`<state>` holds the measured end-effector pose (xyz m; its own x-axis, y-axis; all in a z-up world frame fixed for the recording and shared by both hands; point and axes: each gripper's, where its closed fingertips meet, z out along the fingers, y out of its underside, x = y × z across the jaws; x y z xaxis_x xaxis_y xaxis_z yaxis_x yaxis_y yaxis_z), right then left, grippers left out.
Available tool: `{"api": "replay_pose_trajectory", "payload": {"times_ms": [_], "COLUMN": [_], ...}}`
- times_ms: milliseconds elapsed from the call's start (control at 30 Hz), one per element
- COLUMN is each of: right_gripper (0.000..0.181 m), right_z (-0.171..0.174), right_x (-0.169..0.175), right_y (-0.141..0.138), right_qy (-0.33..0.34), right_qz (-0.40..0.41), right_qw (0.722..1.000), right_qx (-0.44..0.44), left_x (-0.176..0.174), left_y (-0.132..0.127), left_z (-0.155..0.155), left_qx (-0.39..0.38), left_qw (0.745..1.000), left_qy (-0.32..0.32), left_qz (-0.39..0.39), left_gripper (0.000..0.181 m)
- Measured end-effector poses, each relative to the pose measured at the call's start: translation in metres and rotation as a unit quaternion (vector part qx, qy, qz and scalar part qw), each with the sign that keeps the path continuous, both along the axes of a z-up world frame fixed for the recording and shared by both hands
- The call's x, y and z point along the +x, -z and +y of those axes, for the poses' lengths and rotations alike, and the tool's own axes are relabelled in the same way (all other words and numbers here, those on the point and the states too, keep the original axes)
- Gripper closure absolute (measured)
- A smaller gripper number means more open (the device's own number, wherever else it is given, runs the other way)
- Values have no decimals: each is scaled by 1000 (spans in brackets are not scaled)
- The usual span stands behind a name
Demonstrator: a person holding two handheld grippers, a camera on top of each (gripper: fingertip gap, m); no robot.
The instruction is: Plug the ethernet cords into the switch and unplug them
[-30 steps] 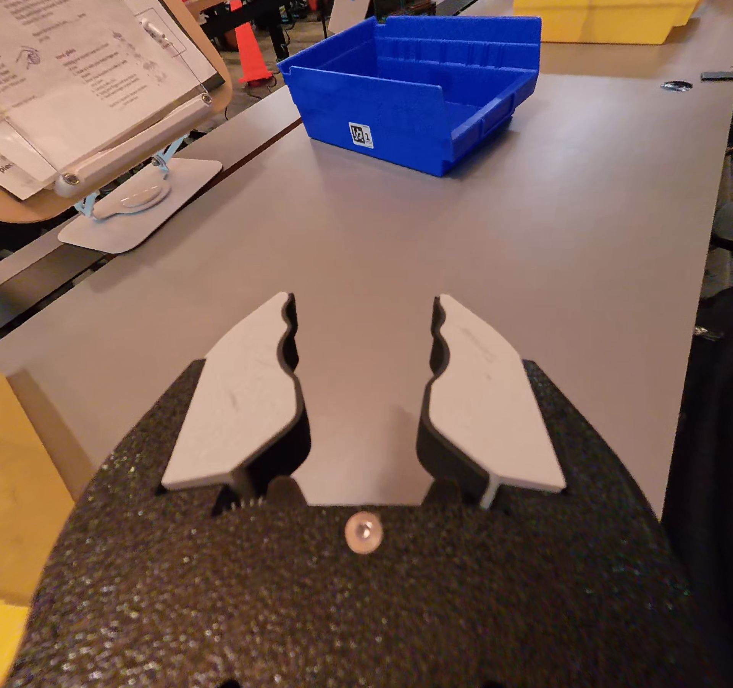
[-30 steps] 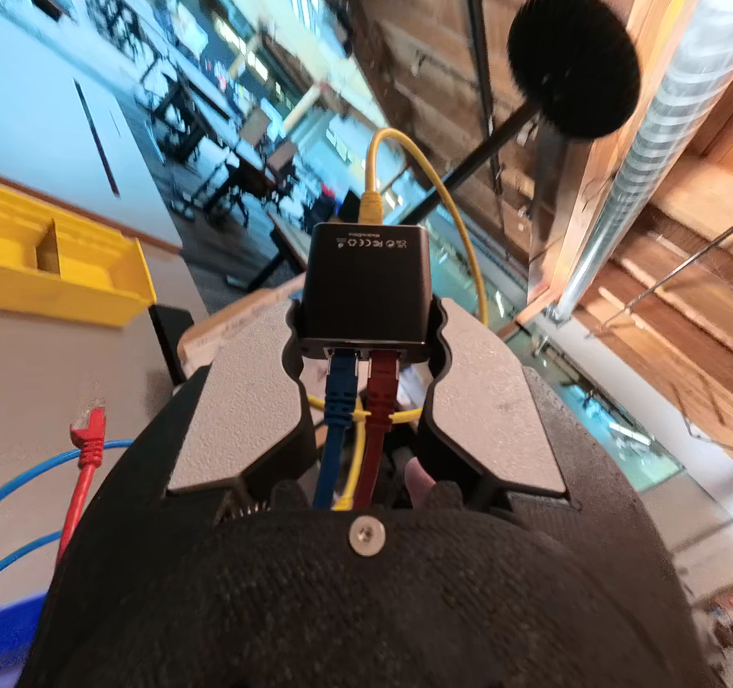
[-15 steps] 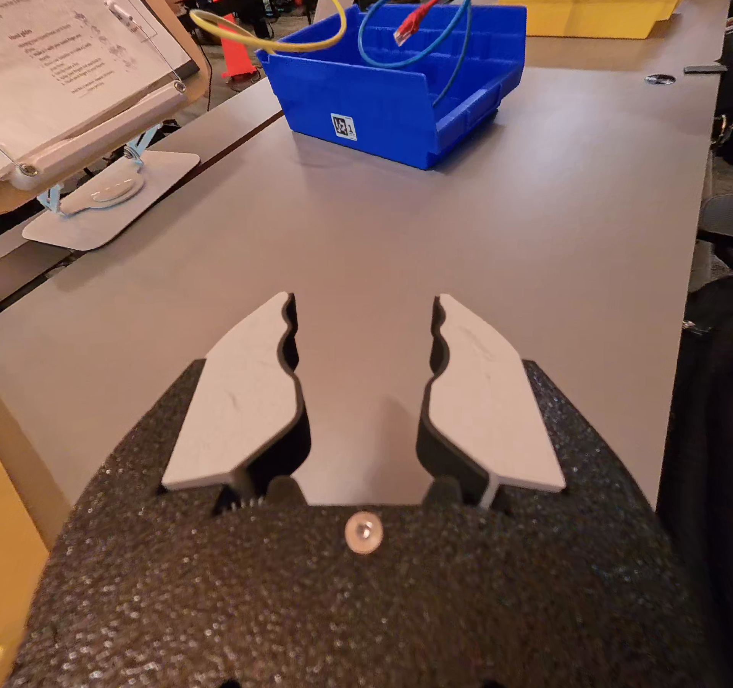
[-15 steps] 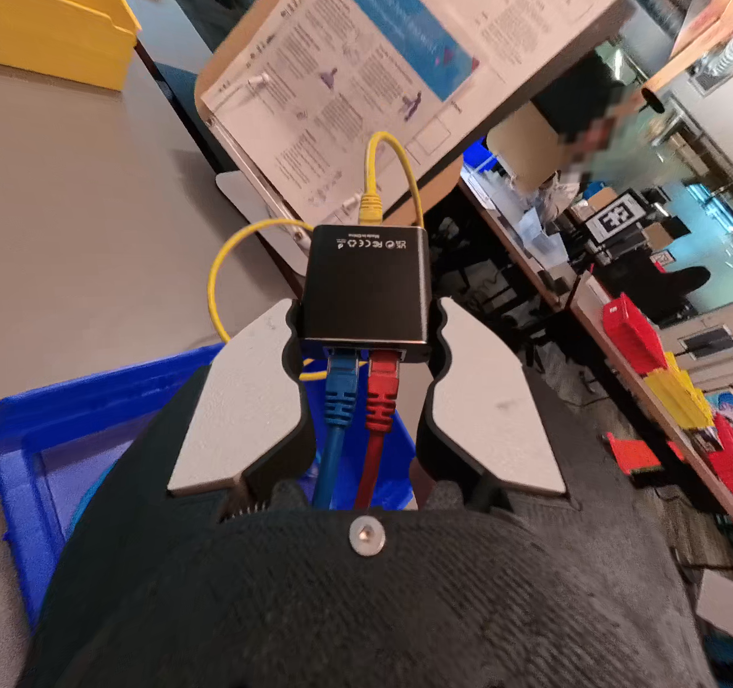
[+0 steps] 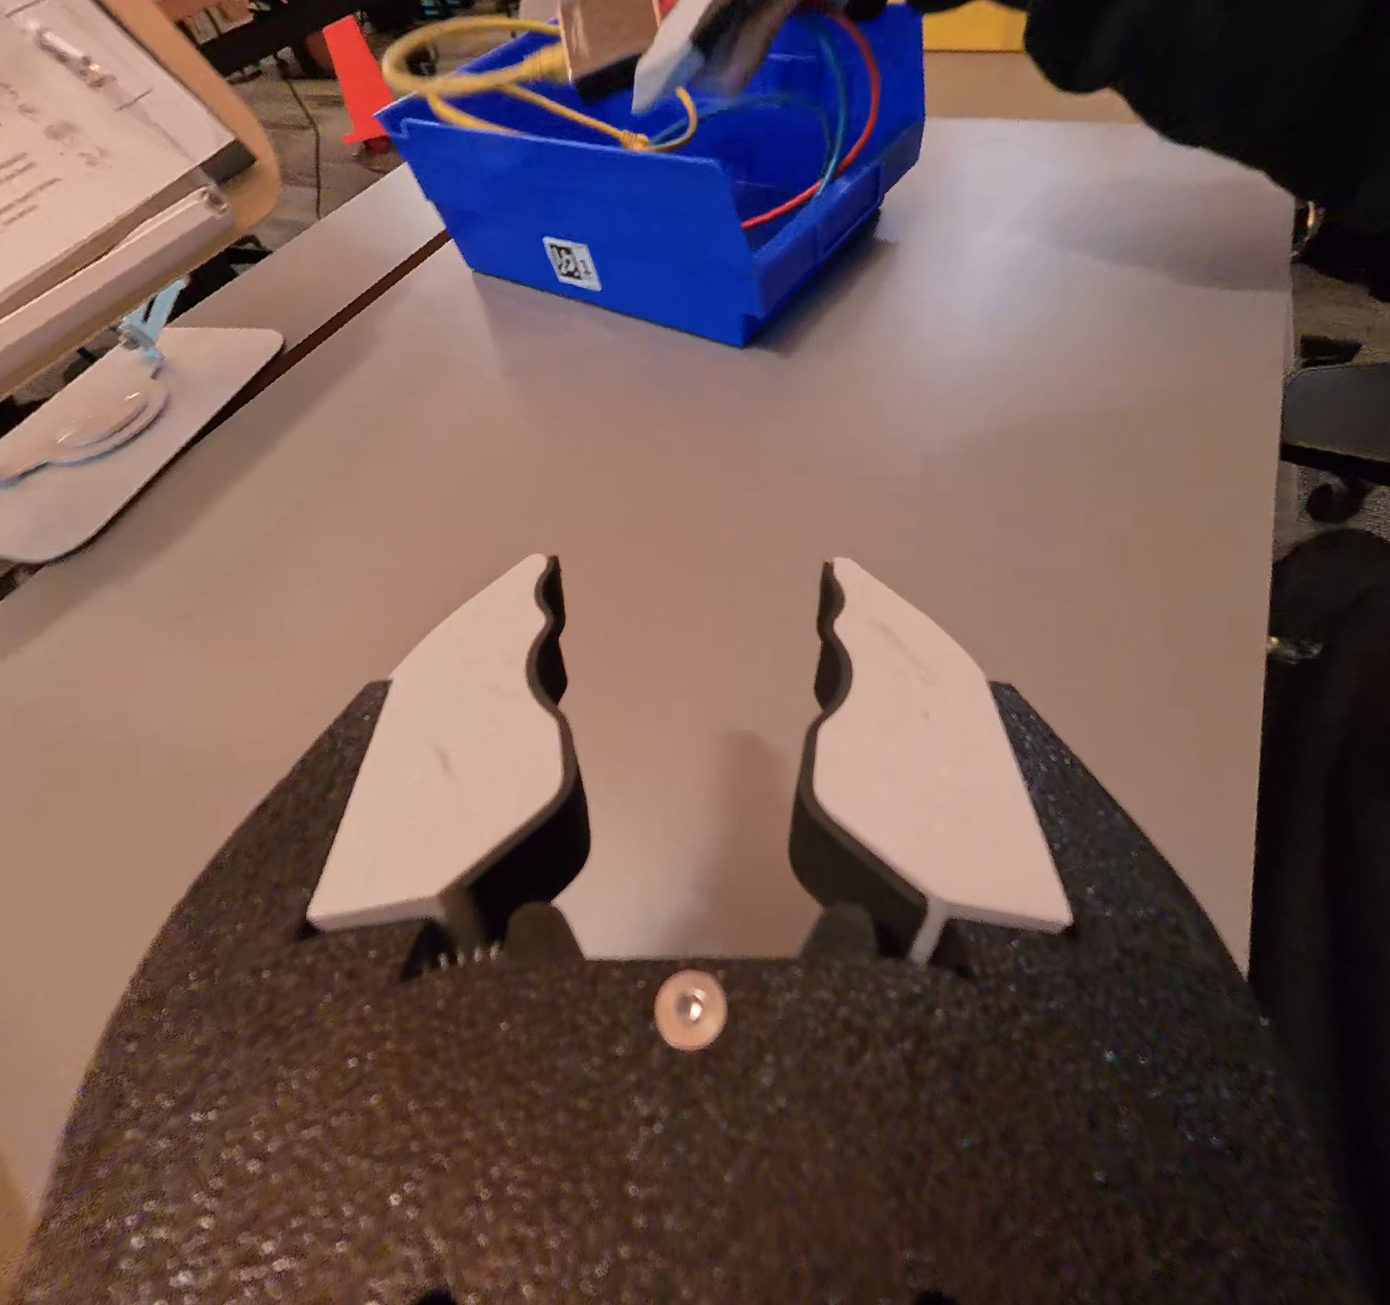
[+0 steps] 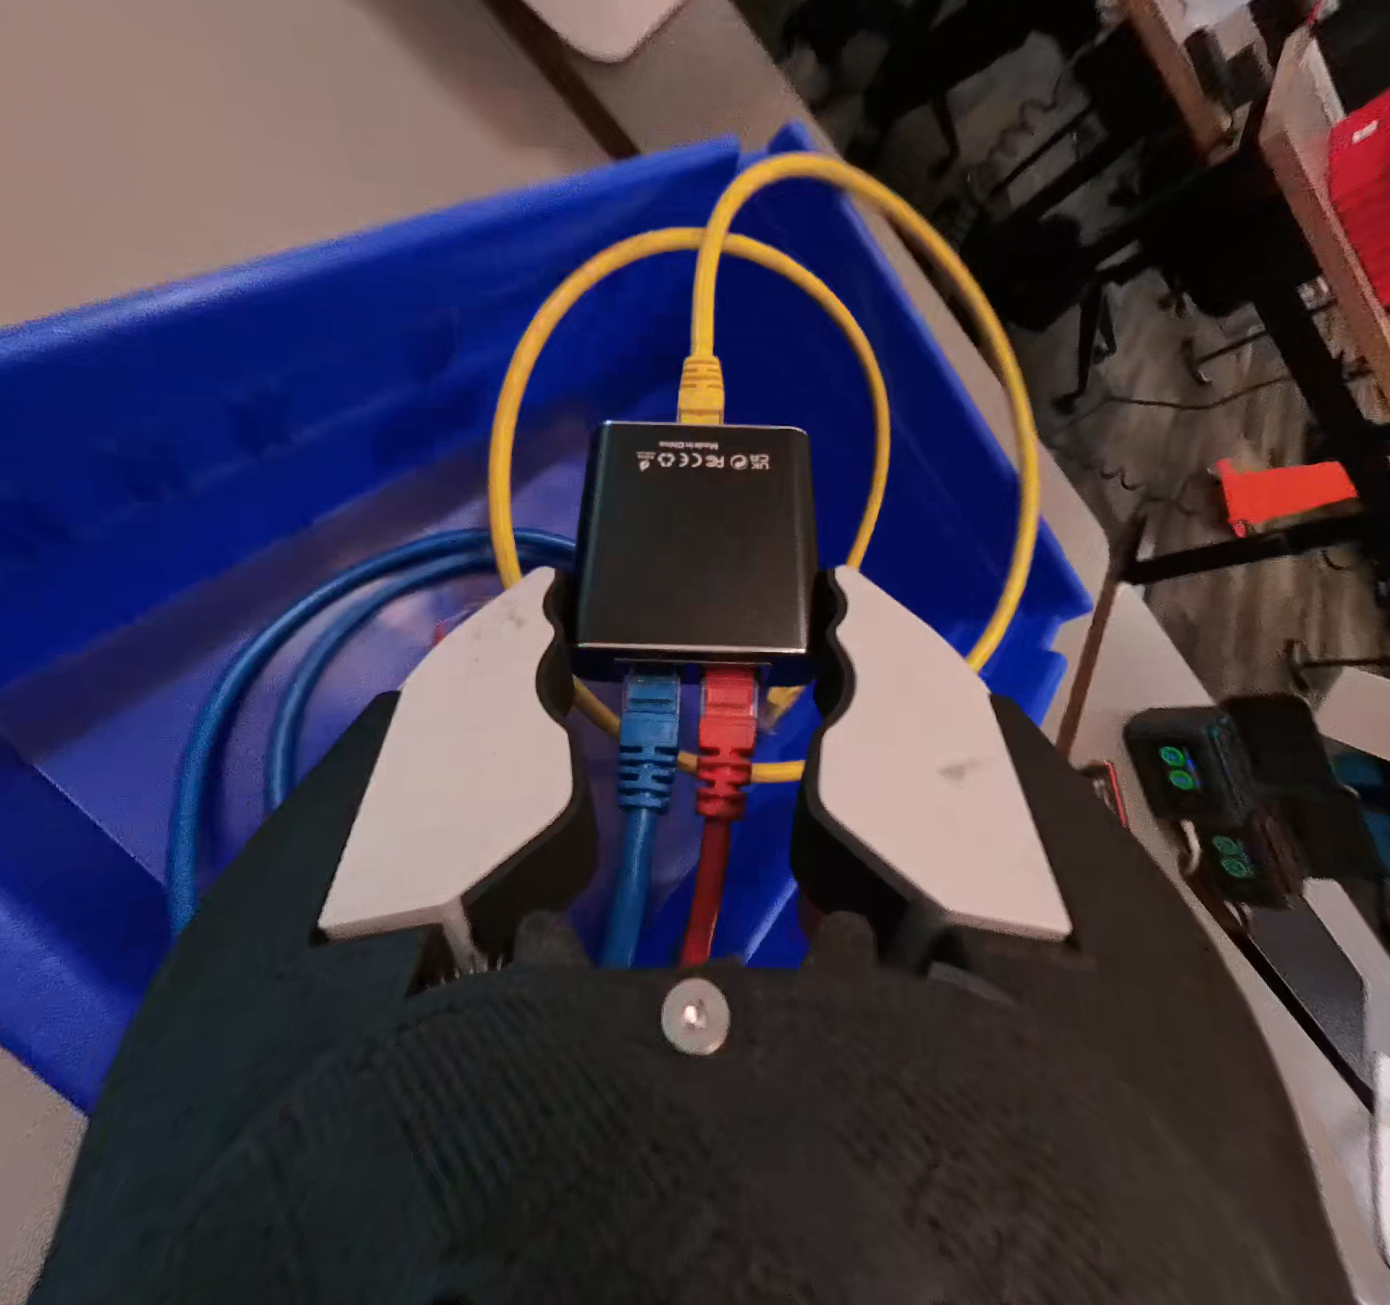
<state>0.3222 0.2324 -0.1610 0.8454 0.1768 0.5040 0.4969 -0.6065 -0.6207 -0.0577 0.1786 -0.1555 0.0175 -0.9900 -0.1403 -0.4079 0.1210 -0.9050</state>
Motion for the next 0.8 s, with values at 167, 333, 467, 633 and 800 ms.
{"api": "replay_pose_trajectory", "payload": {"times_ms": [167,333,467,633,800], "right_gripper": [99,91,94,88,85], "right_z": [-23,-104,-142,-144,-129], "right_x": [9,0,-27,-36,-47], "right_y": [-40,-82,-60,-49,-51], "right_qy": [61,160,158,164,174], "right_qz": [-13,136,182,117,107], "right_qw": [997,959,942,956,954], "right_qx": [51,192,234,214,220], "left_x": [62,149,222,263,259], "left_y": [-7,-15,-6,28,30], "left_z": [-18,-16,1,37,49], "left_qx": [16,-19,-53,-84,-83], "left_qw": [1000,997,990,973,975], "left_qy": [4,-49,-118,-214,-207], "left_qz": [-23,-60,-50,1,-13], "left_gripper": [112,98,81,92,161]}}
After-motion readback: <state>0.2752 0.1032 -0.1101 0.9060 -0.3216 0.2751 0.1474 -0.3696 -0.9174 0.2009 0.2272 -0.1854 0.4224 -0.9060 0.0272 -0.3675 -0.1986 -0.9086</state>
